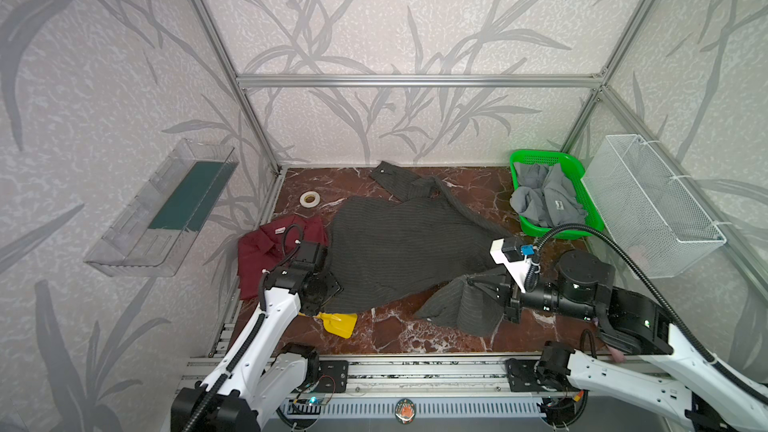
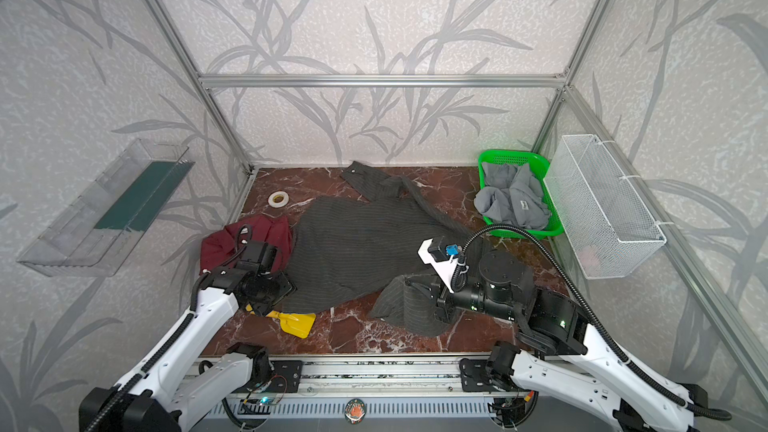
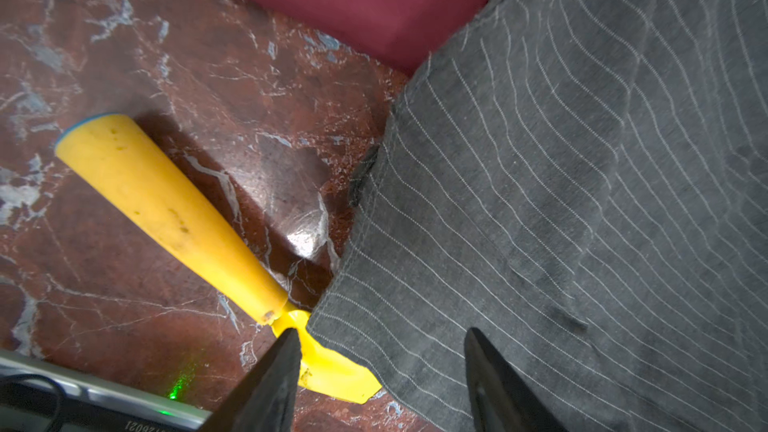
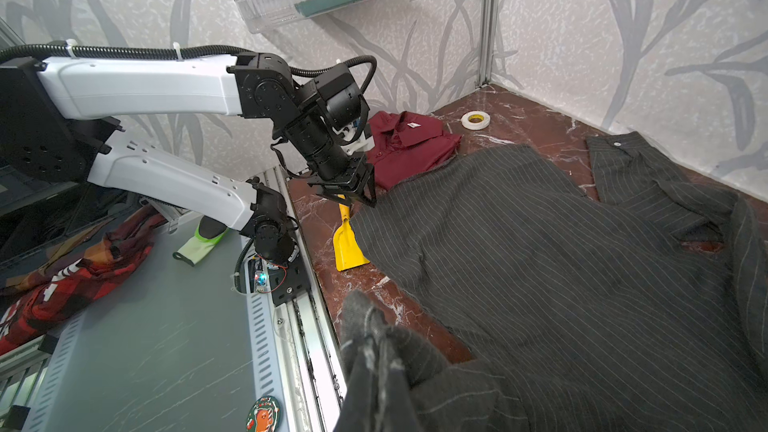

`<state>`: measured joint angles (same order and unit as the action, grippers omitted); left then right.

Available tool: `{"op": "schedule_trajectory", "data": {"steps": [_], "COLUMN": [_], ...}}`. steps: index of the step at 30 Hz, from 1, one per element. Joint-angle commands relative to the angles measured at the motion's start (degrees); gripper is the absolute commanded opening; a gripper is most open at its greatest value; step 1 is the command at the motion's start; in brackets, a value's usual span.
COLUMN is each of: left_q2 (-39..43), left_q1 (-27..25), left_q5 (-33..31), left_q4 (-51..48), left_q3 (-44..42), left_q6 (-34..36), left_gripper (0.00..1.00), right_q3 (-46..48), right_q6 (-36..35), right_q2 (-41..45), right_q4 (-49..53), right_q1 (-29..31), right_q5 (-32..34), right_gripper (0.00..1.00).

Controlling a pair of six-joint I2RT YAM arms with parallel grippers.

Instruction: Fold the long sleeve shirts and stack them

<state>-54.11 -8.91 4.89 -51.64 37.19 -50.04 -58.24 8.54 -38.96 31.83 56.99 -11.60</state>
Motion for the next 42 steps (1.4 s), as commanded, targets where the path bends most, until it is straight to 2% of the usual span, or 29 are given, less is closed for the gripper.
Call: {"op": "schedule_trajectory", "data": {"steps": [1, 16, 25, 33, 42], "left_q2": [0.10, -0.10, -2.24, -3.98, -5.17], "left_q1": [-1.34, -5.72, -6.08, -6.03, -6.04], "left_q5": [-2.18, -5.44, -9.50, -9.94, -9.37], "left_q4": [-0.34, 0.53, 1.80, 5.81, 9.29], "left_q3": [-1.99, -4.02, -3.81, -4.47, -5.79], "left_q6": [-2.64, -4.24, -3.23, -0.85, 1.08], "left_gripper": [0.62, 0.57, 0.57, 0.57, 0.49], "right_q3": [0.45, 0.41, 0.49, 1.19, 1.10], "right_q6": [0.50, 0.69, 0.60, 1.12, 1.18], "right_q2": [0.20, 0.16, 0.83, 1.26, 1.14], "right_q4": [-1.05, -0.48, 0.06, -0.19, -0.52], "right_q1": [-0.30, -0.30, -0.34, -0.31, -0.32], "right_q5": [-0.79, -0.36, -0.53, -0.89, -0.89], "right_gripper": [0.00, 0.00, 0.00, 0.00, 0.00]}}
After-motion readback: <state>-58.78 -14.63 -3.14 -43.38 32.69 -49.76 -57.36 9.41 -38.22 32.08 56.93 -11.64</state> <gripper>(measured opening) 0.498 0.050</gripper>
